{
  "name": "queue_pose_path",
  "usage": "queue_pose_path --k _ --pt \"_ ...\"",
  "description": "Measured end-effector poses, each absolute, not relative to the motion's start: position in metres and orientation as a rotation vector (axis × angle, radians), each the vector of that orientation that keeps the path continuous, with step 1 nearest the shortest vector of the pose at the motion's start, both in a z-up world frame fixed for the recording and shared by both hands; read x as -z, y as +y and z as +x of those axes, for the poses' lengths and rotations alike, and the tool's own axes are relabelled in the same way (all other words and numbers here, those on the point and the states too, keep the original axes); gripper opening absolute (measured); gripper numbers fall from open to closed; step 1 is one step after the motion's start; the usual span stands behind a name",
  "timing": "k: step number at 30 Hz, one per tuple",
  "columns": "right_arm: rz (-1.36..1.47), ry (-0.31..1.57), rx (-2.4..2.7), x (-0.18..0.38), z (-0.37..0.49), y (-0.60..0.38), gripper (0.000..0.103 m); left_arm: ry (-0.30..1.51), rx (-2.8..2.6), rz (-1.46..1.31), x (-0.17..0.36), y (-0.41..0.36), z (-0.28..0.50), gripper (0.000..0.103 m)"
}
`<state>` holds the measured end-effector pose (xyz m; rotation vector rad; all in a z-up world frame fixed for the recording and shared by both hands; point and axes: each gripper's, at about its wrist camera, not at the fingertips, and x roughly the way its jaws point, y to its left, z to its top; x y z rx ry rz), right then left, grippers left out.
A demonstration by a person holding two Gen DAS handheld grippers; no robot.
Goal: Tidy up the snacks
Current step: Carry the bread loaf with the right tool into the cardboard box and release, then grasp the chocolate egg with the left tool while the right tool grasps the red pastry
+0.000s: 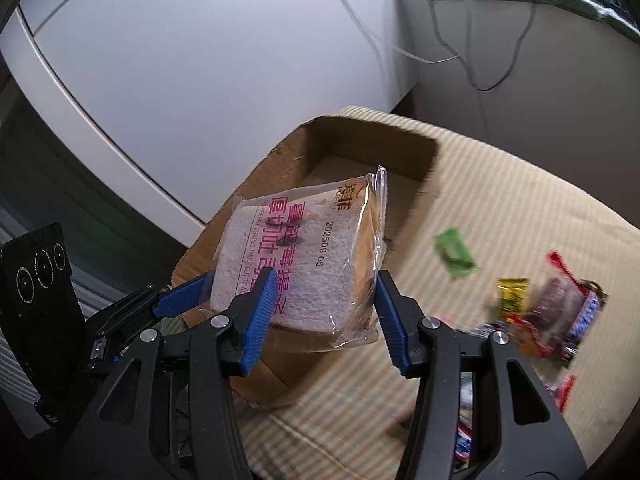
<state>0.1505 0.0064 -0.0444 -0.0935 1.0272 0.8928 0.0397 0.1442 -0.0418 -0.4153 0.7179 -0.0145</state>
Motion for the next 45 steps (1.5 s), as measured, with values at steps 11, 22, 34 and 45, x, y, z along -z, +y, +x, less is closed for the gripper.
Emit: queue_pose_path --k 11,22,34,45 --pt "-0.163 1.053 -0.924 0.061 0.147 0.039 0.052 0.754 -0.04 -0.438 0.062 0.168 0.037 0.05" --pt "-0.229 1.036 -0.897 0.067 0.145 0.038 0.052 0.741 -0.096 -0.405 0.059 0.167 0.028 0.05" --pt "-0.226 0.945 -0.862 0.042 0.138 -0.007 0.053 0.682 -0.095 -0.354 0.043 0.144 0.016 0.053" --pt "-0.248 0.848 -0.716 0.039 0.14 -0.104 0.053 0.673 0.007 -0.3 0.037 0.089 0.009 0.053"
